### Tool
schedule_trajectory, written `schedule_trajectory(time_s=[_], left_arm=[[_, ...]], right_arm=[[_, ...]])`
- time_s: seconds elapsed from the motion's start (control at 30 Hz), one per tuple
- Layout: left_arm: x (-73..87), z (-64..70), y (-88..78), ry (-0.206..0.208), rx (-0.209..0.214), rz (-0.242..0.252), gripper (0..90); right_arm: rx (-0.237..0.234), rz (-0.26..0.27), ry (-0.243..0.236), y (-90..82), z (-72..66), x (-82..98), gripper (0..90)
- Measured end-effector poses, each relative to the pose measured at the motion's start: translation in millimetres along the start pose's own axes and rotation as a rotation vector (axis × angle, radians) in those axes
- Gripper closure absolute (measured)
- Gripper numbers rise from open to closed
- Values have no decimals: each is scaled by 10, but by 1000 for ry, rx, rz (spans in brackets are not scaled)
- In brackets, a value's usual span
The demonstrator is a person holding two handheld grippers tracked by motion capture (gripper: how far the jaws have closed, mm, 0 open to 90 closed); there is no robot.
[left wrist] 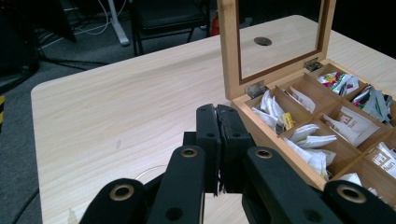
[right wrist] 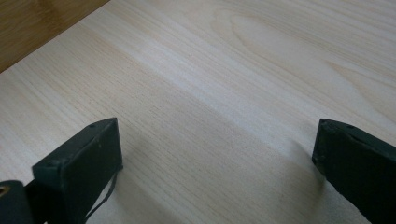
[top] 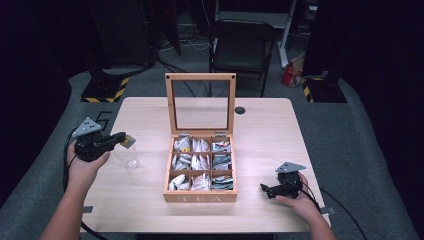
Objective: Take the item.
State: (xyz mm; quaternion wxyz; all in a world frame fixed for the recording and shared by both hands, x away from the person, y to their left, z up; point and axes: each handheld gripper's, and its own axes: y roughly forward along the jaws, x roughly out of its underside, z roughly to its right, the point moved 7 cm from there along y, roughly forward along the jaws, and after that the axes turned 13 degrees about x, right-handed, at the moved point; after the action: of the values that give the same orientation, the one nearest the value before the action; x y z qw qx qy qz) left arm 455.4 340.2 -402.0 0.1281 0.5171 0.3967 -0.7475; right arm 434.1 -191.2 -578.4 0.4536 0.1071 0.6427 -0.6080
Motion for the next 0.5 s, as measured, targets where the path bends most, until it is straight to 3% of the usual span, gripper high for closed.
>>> schedule_trajectory(time_s=[0.5], left_arm=[[193, -184, 28, -45, -37, -18, 885]], right_arm=[[-2, -2, -1, -1, 0, 1, 9]])
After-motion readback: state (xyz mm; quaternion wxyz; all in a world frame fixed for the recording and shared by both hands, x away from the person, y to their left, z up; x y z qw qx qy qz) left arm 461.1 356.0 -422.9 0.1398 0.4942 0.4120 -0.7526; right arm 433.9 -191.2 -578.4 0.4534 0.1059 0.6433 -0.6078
